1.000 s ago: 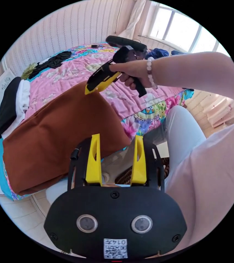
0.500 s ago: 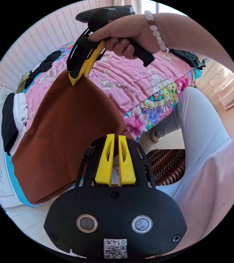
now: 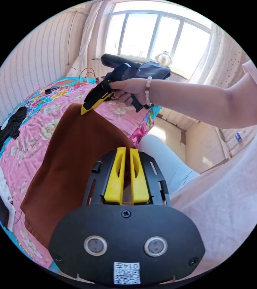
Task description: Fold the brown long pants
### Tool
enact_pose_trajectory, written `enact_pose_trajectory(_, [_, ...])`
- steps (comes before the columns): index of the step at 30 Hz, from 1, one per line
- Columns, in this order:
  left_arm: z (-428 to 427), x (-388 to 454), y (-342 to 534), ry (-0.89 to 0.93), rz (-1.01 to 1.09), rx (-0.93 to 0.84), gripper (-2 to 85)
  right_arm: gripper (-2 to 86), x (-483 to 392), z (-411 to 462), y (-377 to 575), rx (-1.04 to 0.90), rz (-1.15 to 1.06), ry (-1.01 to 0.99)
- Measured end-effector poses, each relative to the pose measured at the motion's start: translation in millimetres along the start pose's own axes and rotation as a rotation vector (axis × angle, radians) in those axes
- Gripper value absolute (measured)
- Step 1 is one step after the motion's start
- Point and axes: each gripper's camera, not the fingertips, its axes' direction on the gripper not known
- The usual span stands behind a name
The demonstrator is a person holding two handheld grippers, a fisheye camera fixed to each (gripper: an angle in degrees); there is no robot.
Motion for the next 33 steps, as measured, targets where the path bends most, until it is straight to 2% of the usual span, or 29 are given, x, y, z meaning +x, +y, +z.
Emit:
enact_pose_trajectory(5, [10,-22,5,0.080,-0.099,-0.008,3.1,3.2,34,-16,21,-0.012,0.184,0.158])
enact_pose_trajectory(7, [-2,-35,24,0.001,-0.151,-0.022,3.2,3.3,38,-12,23,-0.006,0.257,0.249])
enact_pose_trajectory(9, [-29,-64,60,-0.140,-0.307,-0.045,3.8,3.3,27,-11,22,0.030,0.269,0.363])
enact_pose_trajectory(12, [-71,-98,122,-0.313,-0.534,-0.047,5.0,4.0,-18,4,6,0.088,0.127,0.475])
enact_pose_trajectory(16, [-107,-116,185,-0.510,-0.732,-0.062,7.1,7.7,-104,78,-50,-0.006,-0.242,0.332])
enact_pose_trajectory(20, [-106,-125,202,-0.487,-0.790,-0.075,8.3,11.6,-190,171,-111,-0.167,-0.528,0.225])
enact_pose_trajectory(23, [-100,-128,203,-0.477,-0.774,-0.102,7.7,9.2,-234,224,-145,-0.301,-0.648,0.257])
enact_pose_trajectory(28, [-88,-142,218,-0.485,-0.764,-0.166,3.9,1.7,-260,282,-174,-0.451,-0.678,0.411])
enact_pose_trajectory(31, [-103,-144,225,-0.439,-0.771,-0.126,1.7,-0.4,-269,287,-186,-0.466,-0.670,0.381])
enact_pose_trajectory(33, [-131,-139,233,-0.360,-0.783,-0.022,0.7,-0.7,-279,281,-192,-0.450,-0.696,0.325])
